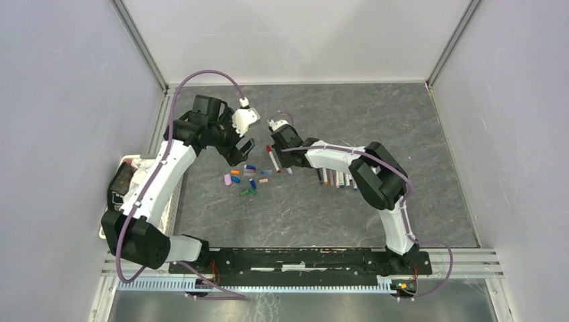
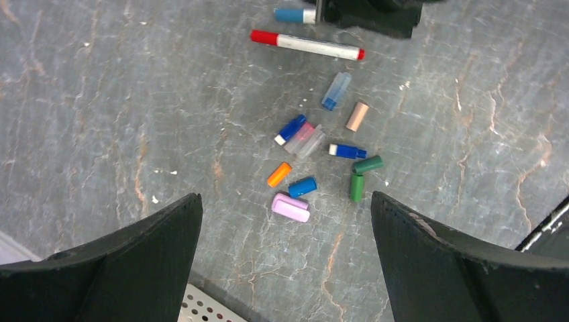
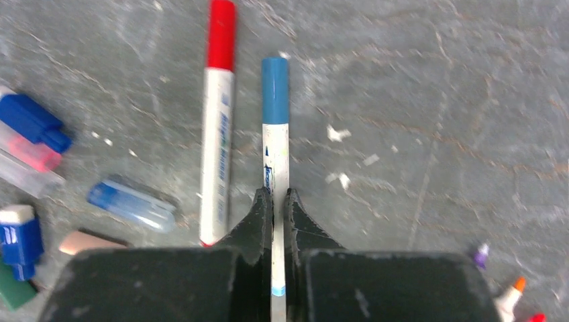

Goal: Open the pen caps

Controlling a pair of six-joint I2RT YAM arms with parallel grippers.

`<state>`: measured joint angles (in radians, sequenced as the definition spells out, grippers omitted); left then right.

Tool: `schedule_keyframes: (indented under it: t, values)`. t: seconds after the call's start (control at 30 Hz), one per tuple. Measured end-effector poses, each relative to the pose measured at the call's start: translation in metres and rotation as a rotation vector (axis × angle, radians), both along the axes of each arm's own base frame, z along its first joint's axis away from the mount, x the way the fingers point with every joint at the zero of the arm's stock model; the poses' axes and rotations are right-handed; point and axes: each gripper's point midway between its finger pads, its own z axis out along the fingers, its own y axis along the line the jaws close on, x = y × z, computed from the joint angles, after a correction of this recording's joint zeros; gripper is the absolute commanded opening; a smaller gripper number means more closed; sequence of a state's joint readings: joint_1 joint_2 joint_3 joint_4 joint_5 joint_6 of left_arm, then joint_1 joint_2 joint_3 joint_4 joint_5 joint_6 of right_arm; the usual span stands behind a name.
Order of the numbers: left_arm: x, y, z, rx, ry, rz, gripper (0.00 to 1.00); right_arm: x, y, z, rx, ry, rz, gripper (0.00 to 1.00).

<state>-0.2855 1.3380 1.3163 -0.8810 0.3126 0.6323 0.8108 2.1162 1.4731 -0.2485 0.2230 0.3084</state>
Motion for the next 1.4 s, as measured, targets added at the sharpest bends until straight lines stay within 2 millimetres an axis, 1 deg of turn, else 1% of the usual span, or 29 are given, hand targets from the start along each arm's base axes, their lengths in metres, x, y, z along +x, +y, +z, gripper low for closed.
schedule_keyframes:
  t: [0.07,0.17,0.23,0.33,0.37,0.47,0.57,0.63,0.73,0.8,0.97,1.03,1.1,1.17,1.23,1.33,1.4]
  values:
    - [-0.005,-0.003,-0.004,-0.004,0.014,-0.038,1.0,-0.004,-0.01,0.001,0.002,0.009,-0.004,0.0]
    - [-0.017,-0.006,-0.017,0.003,0.047,-0.123,1.0,-0.013,-0.031,0.002,0.026,0.059,-0.001,0.0]
    - [-0.029,-0.007,-0.027,0.014,0.078,-0.187,1.0,-0.017,-0.041,0.009,0.069,0.09,0.018,0.0]
    - [-0.045,-0.007,-0.042,0.029,0.121,-0.274,1.0,-0.022,-0.045,0.028,0.162,0.116,0.07,0.0]
    - [-0.051,-0.007,-0.046,0.03,0.136,-0.308,1.0,-0.026,-0.042,0.038,0.207,0.126,0.107,0.0]
    - [-0.063,-0.011,-0.053,0.016,0.158,-0.376,1.0,-0.046,-0.026,0.067,0.333,0.153,0.242,0.0]
    - [-0.068,-0.018,-0.051,-0.019,0.151,-0.433,1.0,-0.078,-0.008,0.089,0.457,0.202,0.397,0.0]
    - [-0.071,-0.022,-0.049,-0.04,0.139,-0.462,1.0,-0.103,-0.001,0.096,0.519,0.254,0.488,0.0]
    - [-0.078,-0.028,-0.046,-0.073,0.124,-0.504,1.0,-0.135,0.006,0.099,0.575,0.336,0.597,0.0]
    - [-0.085,-0.031,-0.046,-0.086,0.121,-0.534,1.0,-0.152,0.011,0.103,0.601,0.375,0.663,0.0]
    - [-0.101,-0.043,-0.048,-0.097,0.122,-0.624,0.96,-0.182,0.021,0.113,0.651,0.436,0.781,0.0]
    - [-0.109,-0.047,-0.051,-0.095,0.133,-0.657,0.94,-0.19,0.025,0.118,0.667,0.455,0.815,0.0]
    - [-0.115,-0.049,-0.055,-0.09,0.145,-0.682,0.9,-0.193,0.029,0.122,0.678,0.464,0.838,0.0]
    - [-0.119,-0.05,-0.057,-0.088,0.154,-0.695,0.83,-0.193,0.031,0.124,0.685,0.469,0.85,0.0]
    - [-0.122,-0.051,-0.059,-0.085,0.162,-0.705,0.71,-0.193,0.032,0.125,0.691,0.473,0.857,0.0]
    - [-0.124,-0.053,-0.06,-0.083,0.167,-0.714,0.51,-0.194,0.032,0.127,0.695,0.475,0.862,0.0]
    - [-0.125,-0.054,-0.061,-0.083,0.171,-0.724,0.4,-0.194,0.032,0.126,0.696,0.477,0.862,0.0]
